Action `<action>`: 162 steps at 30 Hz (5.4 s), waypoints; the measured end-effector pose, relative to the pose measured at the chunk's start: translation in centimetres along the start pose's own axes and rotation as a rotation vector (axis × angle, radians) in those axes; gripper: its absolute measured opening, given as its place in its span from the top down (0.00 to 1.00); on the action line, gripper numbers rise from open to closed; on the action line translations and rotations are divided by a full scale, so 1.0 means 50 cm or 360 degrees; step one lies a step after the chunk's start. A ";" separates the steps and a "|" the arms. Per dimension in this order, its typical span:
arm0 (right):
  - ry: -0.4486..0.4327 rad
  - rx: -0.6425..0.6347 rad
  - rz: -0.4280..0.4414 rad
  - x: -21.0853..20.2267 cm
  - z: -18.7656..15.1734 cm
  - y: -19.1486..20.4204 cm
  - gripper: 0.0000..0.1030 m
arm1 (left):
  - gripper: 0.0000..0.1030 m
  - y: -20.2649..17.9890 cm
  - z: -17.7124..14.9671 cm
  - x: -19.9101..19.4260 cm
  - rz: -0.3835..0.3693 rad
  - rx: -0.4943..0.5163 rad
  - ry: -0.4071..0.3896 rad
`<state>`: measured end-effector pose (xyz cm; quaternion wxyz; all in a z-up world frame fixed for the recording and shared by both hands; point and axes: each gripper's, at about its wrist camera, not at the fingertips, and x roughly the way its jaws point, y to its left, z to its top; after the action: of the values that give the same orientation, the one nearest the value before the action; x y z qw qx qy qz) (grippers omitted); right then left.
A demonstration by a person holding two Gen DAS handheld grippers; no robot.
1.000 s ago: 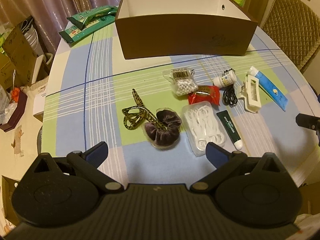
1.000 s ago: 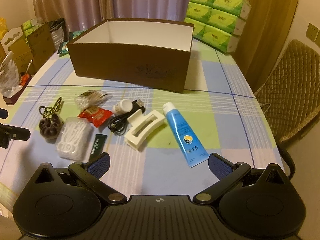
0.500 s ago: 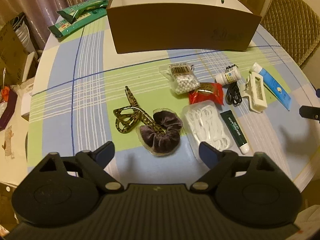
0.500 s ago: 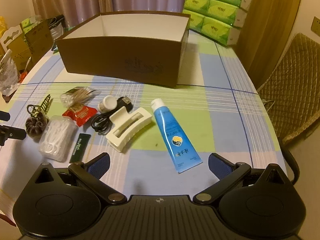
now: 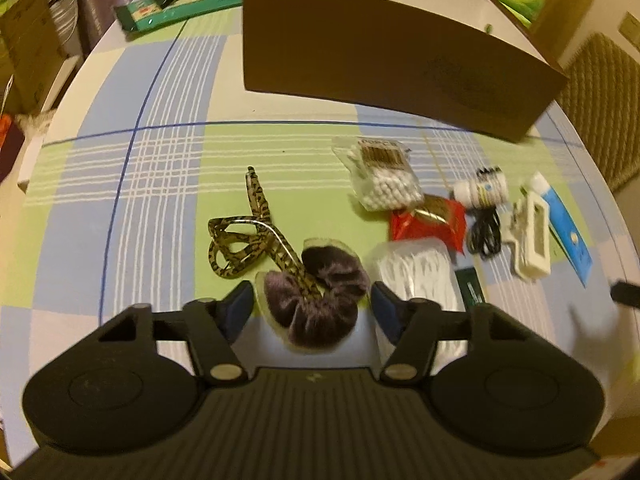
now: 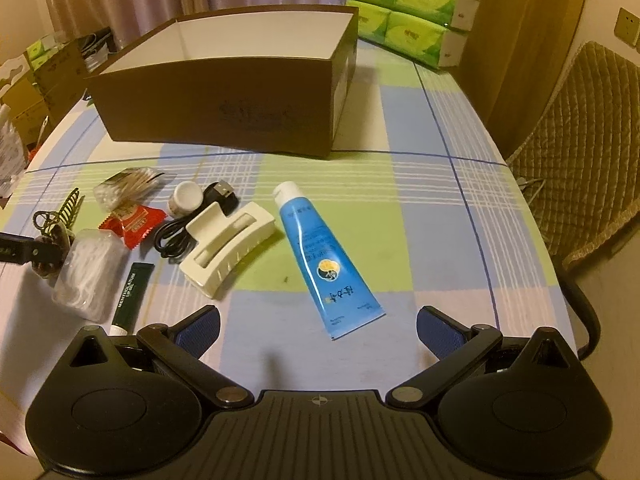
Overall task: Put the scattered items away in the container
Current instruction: 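Grasp the dark velvet scrunchie with the left tool while the right tool grasps the blue tube, then carry the scrunchie and blue tube with both tools over the brown box, then open both tools to drop the scrunchie and blue tube into the box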
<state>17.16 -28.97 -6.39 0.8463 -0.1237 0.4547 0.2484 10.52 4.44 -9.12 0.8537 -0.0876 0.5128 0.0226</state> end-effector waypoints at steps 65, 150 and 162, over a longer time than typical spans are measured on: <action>-0.0003 -0.0414 0.0327 0.193 0.086 -0.039 0.54 | 0.82 0.071 -0.078 -0.085 0.0176 -0.0163 -0.0095; 0.0004 -0.0029 0.0426 0.388 0.606 0.027 0.72 | 0.82 -0.040 0.600 0.261 -0.0154 0.0047 -0.0107; 0.0311 -0.0139 0.0400 0.439 0.609 0.039 0.72 | 0.81 -0.052 0.621 0.325 -0.0030 0.0119 0.0143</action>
<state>47.87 -7.31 -7.66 0.7542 -0.1260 0.5355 0.3585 45.63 6.41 -8.86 0.8328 -0.0615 0.5501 -0.0086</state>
